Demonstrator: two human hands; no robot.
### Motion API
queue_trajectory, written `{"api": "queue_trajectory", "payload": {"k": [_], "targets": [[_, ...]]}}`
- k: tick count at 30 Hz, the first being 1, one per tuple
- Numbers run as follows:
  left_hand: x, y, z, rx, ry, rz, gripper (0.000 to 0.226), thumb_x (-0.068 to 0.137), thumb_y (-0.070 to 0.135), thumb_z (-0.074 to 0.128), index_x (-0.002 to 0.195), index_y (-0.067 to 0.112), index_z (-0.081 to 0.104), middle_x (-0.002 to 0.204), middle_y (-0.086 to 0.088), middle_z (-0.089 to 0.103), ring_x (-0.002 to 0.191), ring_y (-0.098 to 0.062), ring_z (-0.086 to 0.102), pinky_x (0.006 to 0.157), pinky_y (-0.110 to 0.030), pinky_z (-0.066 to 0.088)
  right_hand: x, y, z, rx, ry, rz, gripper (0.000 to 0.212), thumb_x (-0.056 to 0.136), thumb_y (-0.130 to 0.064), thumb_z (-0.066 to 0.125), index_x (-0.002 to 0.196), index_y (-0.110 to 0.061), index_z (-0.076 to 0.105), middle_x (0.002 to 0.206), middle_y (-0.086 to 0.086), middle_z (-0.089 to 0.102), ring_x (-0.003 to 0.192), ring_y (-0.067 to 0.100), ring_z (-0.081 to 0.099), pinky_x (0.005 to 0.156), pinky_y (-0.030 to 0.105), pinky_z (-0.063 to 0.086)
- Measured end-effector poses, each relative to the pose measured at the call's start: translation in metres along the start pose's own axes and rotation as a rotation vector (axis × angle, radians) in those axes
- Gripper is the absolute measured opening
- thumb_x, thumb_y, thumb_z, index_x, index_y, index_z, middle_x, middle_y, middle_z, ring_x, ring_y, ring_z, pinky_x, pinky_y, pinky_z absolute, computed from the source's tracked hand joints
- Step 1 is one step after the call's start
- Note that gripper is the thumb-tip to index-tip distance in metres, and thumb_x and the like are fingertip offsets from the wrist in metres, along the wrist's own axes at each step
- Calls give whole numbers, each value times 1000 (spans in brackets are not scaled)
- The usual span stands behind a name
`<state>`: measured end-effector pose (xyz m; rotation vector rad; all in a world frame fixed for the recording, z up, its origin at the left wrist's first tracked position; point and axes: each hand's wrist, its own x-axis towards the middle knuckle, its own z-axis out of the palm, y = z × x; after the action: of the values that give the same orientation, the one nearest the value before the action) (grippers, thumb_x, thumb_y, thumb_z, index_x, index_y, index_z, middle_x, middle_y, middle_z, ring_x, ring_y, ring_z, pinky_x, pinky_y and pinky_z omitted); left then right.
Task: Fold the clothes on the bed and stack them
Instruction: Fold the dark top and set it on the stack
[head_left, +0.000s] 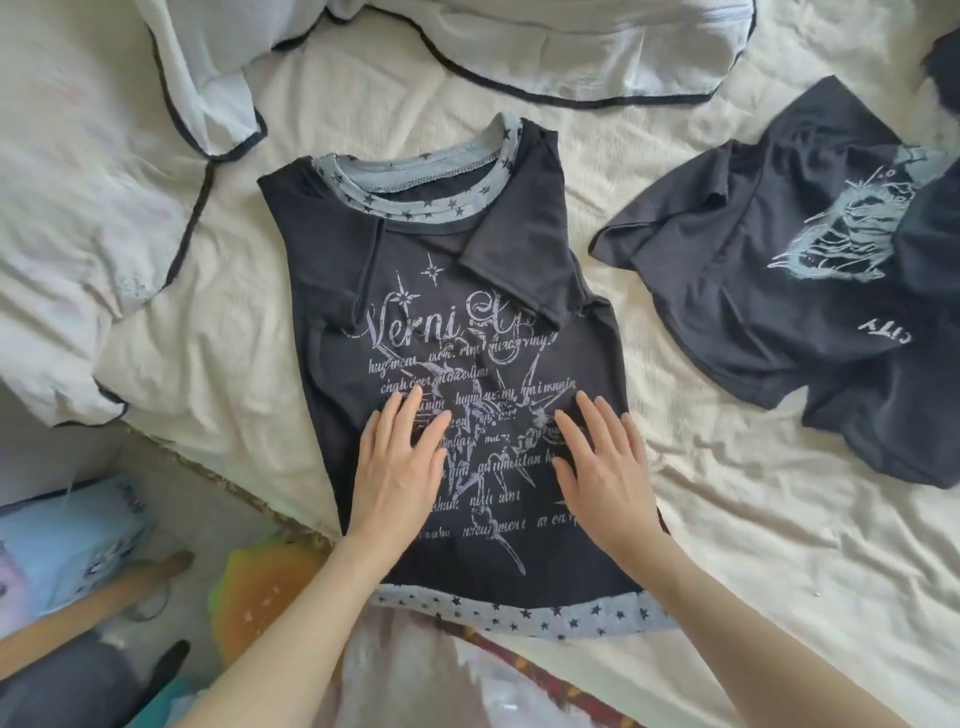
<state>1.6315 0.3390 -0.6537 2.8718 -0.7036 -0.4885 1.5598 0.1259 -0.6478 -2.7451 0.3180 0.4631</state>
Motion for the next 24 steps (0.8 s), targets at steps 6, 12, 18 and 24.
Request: {"api": "queue_trajectory", "payload": {"k": [6,12,18,24], "targets": [[-61,0,18,22,-57,20,51,83,14,68,133,11,55,145,-17,42,135,-37,38,107,-56,32,-47,9,15,-82,-88,7,52,91,-25,60,140,-11,46,150,14,36,140,33,30,115,51,21],[-87,-17,16,-216,65,-212,44,91,5,55,134,5,50,146,-20,38,134,-38,37,109,-51,34,-88,16,31,-45,-101,83,53,96,-22,52,145,-13,36,155,12,23,145,29,17,116,50,17],[-113,-48,28,-609,112,-585,55,92,13,58,141,4,34,136,-19,42,124,-34,43,105,-42,35,-118,23,37,-20,-30,120,50,95,-18,52,143,-8,41,154,13,27,144,31,21,113,46,24],[-116,-51,44,-892,-46,-771,44,95,29,55,130,6,44,107,-7,55,102,-24,53,88,-34,42,-115,34,30,95,38,384,47,99,-25,41,142,-8,35,138,14,45,125,35,40,98,47,33]]}}
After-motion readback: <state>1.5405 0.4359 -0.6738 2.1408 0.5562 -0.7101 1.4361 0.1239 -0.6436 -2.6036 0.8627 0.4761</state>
